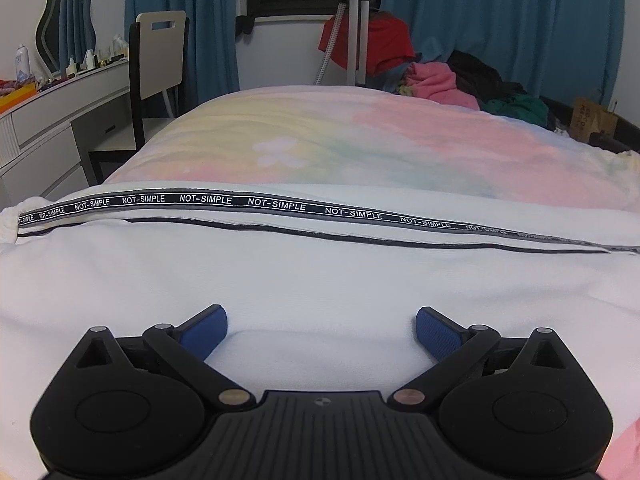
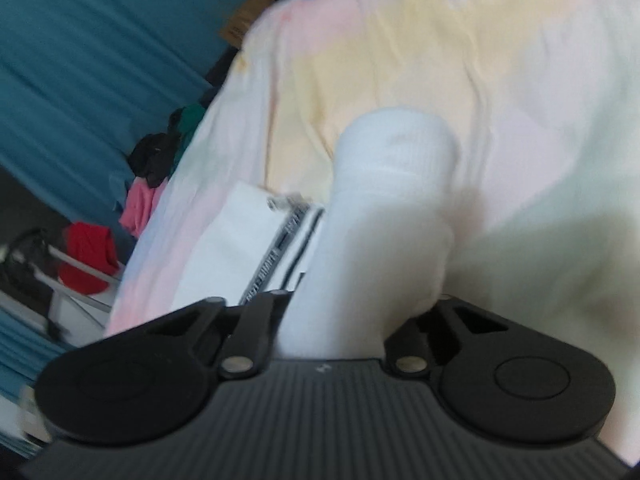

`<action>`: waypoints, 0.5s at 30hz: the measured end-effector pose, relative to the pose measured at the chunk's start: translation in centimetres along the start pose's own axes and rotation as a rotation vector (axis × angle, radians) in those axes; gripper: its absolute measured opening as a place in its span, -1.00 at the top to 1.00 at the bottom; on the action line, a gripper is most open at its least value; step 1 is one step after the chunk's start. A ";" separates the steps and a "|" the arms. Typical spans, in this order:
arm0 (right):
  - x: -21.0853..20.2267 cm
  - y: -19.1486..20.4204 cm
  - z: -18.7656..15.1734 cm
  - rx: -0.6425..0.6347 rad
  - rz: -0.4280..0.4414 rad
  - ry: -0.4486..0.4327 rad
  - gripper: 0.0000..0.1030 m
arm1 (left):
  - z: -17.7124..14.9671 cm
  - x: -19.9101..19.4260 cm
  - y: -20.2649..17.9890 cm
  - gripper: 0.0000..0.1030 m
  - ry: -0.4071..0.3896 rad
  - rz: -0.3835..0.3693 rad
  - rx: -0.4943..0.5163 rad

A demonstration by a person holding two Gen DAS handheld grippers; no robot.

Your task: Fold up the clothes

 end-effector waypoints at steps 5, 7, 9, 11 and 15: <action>-1.8 6.3 0.1 -0.360 -0.054 -0.089 0.71 | 0.5 0.2 0.2 -0.96 -0.010 -0.043 -0.044; -2.9 8.9 -0.5 -0.470 -0.106 -0.130 0.71 | 0.7 0.3 0.5 -0.96 -0.013 -0.070 -0.082; -4.1 12.7 -1.7 -0.617 -0.126 -0.180 0.72 | 0.8 0.1 0.8 -0.95 -0.017 -0.081 -0.101; -4.9 17.0 -3.7 -0.782 -0.073 -0.216 0.72 | 1.0 -0.3 1.0 -0.94 -0.021 -0.092 -0.120; -8.4 25.0 -11.5 -1.088 0.162 -0.274 0.72 | 1.6 -1.6 2.5 -0.94 -0.048 -0.108 -0.195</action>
Point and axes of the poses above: each gripper's, at about its wrist camera, not at the fingertips, and x roughly the way its jaws point, y to its left, z to its top, the point moved 7 cm from there along x, roughly the way its jaws point, and after that the axes turned 12 degrees about z, right-handed, at the moved point
